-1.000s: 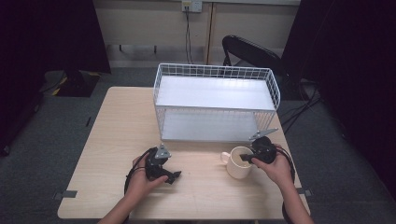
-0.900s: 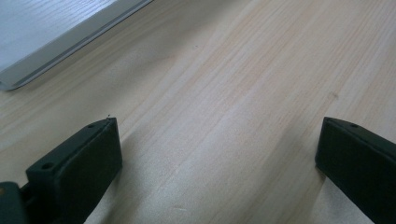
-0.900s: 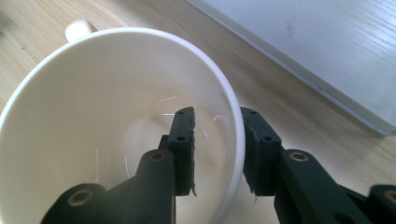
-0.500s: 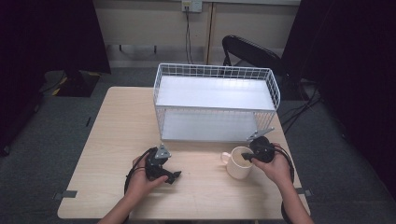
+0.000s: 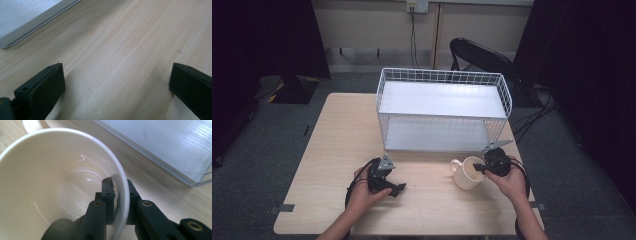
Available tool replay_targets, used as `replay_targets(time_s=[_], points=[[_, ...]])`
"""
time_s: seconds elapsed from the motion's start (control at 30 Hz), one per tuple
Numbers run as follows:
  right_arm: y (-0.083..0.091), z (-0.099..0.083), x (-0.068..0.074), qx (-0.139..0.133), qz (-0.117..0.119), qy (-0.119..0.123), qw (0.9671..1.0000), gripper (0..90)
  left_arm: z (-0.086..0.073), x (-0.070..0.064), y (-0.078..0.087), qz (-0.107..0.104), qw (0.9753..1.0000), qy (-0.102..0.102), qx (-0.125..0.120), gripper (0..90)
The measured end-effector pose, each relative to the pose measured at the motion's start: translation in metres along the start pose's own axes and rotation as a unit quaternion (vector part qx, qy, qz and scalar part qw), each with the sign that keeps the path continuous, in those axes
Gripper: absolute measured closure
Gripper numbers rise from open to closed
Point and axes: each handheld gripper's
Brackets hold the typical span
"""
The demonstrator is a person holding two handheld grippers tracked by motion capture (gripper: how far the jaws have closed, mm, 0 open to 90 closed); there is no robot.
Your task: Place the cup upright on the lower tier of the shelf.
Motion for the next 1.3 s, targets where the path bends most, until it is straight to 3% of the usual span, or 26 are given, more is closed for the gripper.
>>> replay_targets(time_s=[0.13, 0.3, 0.5, 0.83, 1.2, 1.3], points=[[0.0, -0.002, 0.0, -0.012, -0.004, -0.004, 0.9999, 82.8, 0.0, 0.0, 0.0, 0.0, 1.0, 0.001, 0.0, 0.0], [0.0, -0.005, -0.001, -0.049, -0.003, -0.027, 0.9985, 82.9, 0.0, 0.0, 0.0, 0.0, 1.0, 0.0, 0.0, 0.0], [-0.001, -0.003, 0.0, -0.071, -0.001, -0.043, 0.9966, 82.9, 0.0, 0.0, 0.0, 0.0, 1.0, 0.0, 0.0, 0.0], [-0.005, 0.002, 0.003, -0.11, -0.018, -0.048, 0.9926, 82.8, 0.0, 0.0, 0.0, 0.0, 1.0, 0.0, 0.0, 0.0], [-0.008, 0.01, 0.006, -0.133, -0.036, -0.056, 0.9889, 82.8, 0.0, 0.0, 0.0, 0.001, 1.0, 0.001, -0.001, 0.0], [-0.008, 0.012, 0.007, -0.149, -0.048, -0.057, 0.986, 82.9, 0.0, 0.0, 0.0, 0.0, 1.0, 0.001, 0.0, 0.0]])
Point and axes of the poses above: each handheld gripper's, and its own axes: y roughly backward along the jaws, z roughly out of its top, x roughly to its left, and after that the axes turned 15 degrees about -y, right-handed
